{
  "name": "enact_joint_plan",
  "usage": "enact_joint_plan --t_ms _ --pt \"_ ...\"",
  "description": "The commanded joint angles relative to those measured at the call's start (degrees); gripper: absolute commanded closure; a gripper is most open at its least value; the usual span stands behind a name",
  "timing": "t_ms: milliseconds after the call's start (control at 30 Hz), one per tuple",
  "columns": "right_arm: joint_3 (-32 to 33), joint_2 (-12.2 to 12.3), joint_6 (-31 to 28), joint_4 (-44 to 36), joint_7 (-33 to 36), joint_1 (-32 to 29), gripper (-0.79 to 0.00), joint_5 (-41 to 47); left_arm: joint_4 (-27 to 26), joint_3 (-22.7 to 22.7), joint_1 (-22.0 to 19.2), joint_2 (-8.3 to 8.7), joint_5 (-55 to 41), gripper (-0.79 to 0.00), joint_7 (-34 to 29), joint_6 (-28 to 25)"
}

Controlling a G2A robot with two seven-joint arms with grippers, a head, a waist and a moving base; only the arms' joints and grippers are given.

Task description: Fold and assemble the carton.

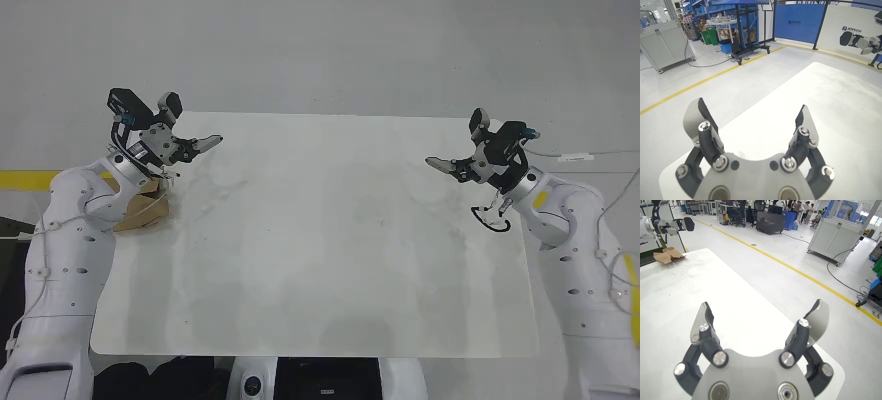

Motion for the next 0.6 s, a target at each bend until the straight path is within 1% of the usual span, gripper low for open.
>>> enact_joint_plan --t_ms 0,567 --pt "0.00 0.00 0.00 0.00 0.00 0.00 -0.785 0.00 0.00 0.00 0.00 0.00 0.00 -0.785 0.00 0.00" --pt "0.00 0.00 0.00 0.00 0.00 0.00 -0.785 0.00 0.02 -0.08 0.08 -0.01 -0.11 -0.785 -0.02 0.39"
